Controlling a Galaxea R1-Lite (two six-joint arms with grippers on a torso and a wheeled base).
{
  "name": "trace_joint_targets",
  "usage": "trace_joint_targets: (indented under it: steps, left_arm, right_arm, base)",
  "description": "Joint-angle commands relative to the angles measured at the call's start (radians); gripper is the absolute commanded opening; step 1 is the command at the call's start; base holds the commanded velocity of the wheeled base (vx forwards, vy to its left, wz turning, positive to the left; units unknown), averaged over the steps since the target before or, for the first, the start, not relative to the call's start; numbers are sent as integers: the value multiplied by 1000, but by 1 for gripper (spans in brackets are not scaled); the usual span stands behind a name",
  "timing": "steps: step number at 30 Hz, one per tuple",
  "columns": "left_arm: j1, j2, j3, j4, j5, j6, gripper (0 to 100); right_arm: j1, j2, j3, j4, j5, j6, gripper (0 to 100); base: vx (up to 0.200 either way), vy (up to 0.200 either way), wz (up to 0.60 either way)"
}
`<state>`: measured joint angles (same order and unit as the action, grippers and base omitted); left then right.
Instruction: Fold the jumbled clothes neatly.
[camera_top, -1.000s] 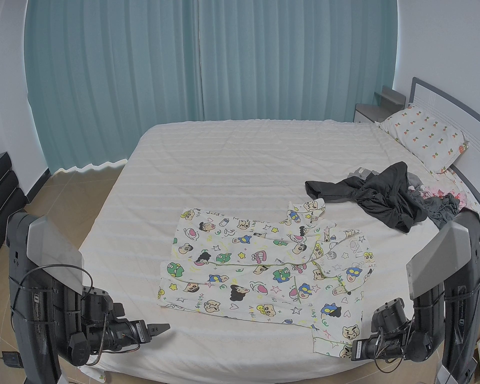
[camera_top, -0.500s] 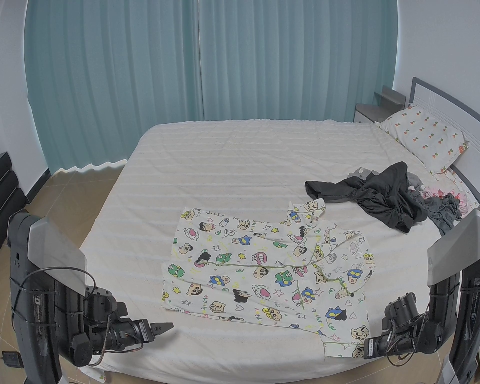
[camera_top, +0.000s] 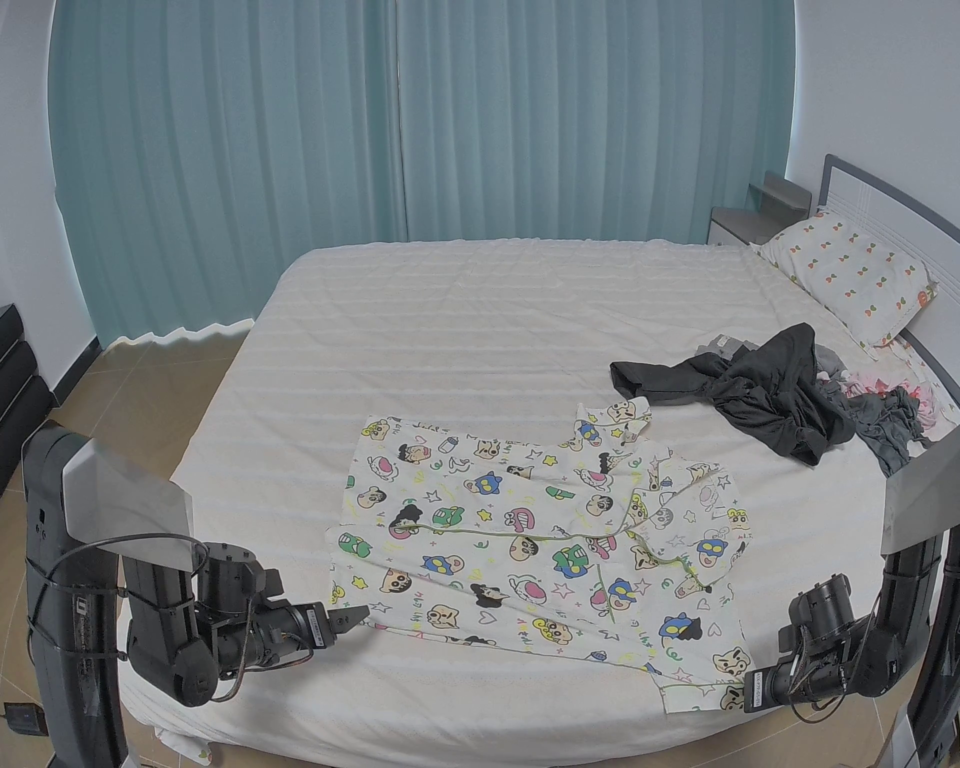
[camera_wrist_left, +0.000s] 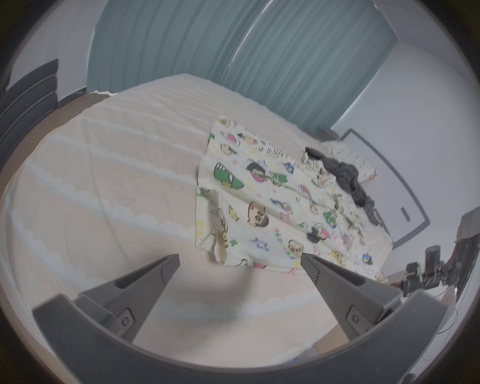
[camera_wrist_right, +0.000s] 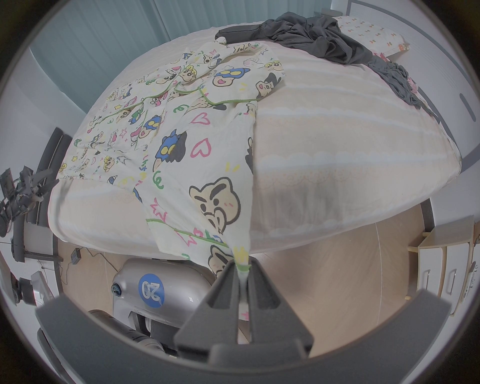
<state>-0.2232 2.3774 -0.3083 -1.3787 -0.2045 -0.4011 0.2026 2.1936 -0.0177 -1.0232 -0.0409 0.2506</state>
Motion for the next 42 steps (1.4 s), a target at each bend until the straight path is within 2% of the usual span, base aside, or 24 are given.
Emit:
trace_joint_targets:
  steps: [1,8,14,16,18,20,21,26,28,30,42]
  left_arm:
    - [-2,9,-127,139,4,45,100]
    - [-12,9,-167,168,4,48,100]
    - [19,11,-164,167,-13,215,100]
    - [24,12,-164,162,-24,237,100]
    - [54,28,-161,159,-98,324,100]
    - [64,29,-160,159,-124,352,100]
    - [77,36,-160,161,-174,398,100]
    - [91,45,-155,158,-270,432,100]
    - [117,59,-158,159,-323,505,100]
    - [128,80,-166,156,-335,547,100]
    - [128,112,-216,125,-355,547,100]
  right_arm:
    - [-2,-6,18,2,-2,-2,0]
    - [-3,-5,18,3,-2,1,0]
    - [0,-5,18,2,-2,-1,0]
    - [0,-5,18,2,-2,-1,0]
    - [0,-5,18,0,-2,-2,0]
    - [0,-5,18,0,-2,-2,0]
    - [0,-3,18,-5,-2,-2,0]
    - [0,-3,18,-5,-1,-2,0]
    - [1,-3,18,-3,-1,-2,0]
    - [1,-2,18,-3,-1,-2,0]
    - [17,-3,16,-6,-1,-1,0]
  base:
    - [0,0,0]
    - [0,0,0]
    - [0,0,0]
    - [0,0,0]
    - [0,0,0]
    - [0,0,0]
    - [0,0,0]
    - [0,0,0]
    - [0,0,0]
    - [0,0,0]
    - [0,0,0]
